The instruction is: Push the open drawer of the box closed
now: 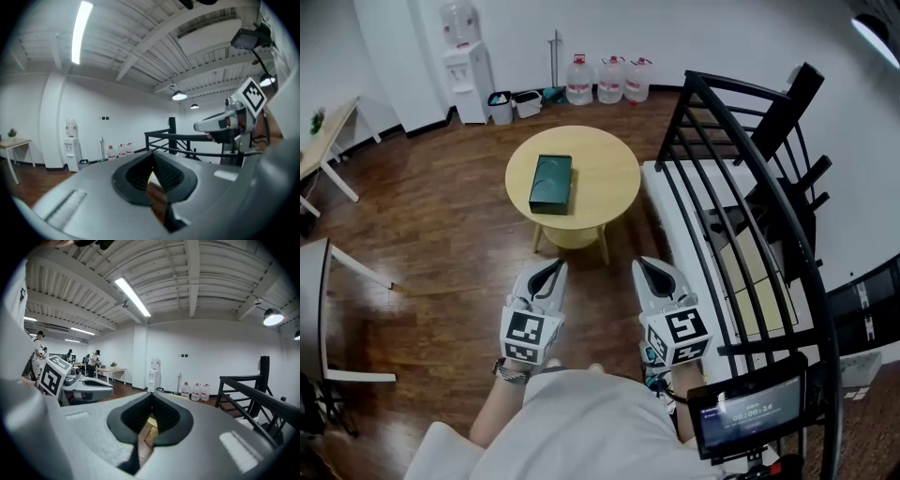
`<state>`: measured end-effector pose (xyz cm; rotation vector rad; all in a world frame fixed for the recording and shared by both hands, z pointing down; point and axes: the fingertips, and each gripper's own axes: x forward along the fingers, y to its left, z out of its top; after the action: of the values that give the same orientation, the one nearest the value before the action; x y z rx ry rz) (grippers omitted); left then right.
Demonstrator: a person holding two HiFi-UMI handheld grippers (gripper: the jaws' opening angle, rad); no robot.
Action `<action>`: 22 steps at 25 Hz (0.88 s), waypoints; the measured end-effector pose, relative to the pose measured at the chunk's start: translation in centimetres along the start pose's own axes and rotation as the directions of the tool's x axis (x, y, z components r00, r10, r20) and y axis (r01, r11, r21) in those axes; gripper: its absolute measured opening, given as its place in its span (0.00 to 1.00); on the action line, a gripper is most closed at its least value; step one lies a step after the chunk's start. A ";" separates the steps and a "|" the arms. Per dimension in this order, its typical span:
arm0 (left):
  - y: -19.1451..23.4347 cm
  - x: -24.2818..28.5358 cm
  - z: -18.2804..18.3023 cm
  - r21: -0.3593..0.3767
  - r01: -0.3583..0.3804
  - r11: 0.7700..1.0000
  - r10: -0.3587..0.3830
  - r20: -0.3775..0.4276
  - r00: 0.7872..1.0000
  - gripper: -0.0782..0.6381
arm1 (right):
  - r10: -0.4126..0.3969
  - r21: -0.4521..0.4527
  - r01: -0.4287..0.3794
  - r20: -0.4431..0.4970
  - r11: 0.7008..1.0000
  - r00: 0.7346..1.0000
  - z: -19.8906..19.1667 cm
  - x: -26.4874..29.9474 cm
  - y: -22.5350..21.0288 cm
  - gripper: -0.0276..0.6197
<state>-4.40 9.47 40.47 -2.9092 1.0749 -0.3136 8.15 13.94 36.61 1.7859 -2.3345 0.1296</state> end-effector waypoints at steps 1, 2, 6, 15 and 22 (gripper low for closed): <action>-0.4 -0.6 -0.1 0.006 0.013 1.000 -0.013 0.006 1.000 0.12 | -0.004 0.003 0.004 0.006 1.000 1.000 0.0 -0.4 0.6 0.05; -0.8 -1.2 -0.3 0.015 0.027 1.000 -0.027 0.010 1.000 0.12 | -0.009 0.008 0.009 0.014 1.000 1.000 -0.1 -0.8 1.2 0.05; -1.7 -4.4 -1.6 0.041 0.058 0.997 -0.058 -0.001 0.998 0.12 | -0.029 0.007 0.028 0.029 1.000 0.999 -1.1 -2.6 4.9 0.05; -0.5 -10.1 -3.0 0.034 0.067 0.997 -0.066 -0.030 0.997 0.12 | -0.011 0.041 0.011 0.001 0.999 1.000 -1.7 -3.6 11.6 0.05; -0.3 -11.0 -2.7 0.038 0.071 0.997 -0.070 -0.014 0.997 0.12 | -0.040 -0.009 0.040 -0.044 0.999 0.998 -1.9 -3.8 12.3 0.05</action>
<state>-12.88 16.96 41.13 -2.9194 0.9586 -0.3512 -2.57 21.19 38.34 1.8062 -2.2642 0.1510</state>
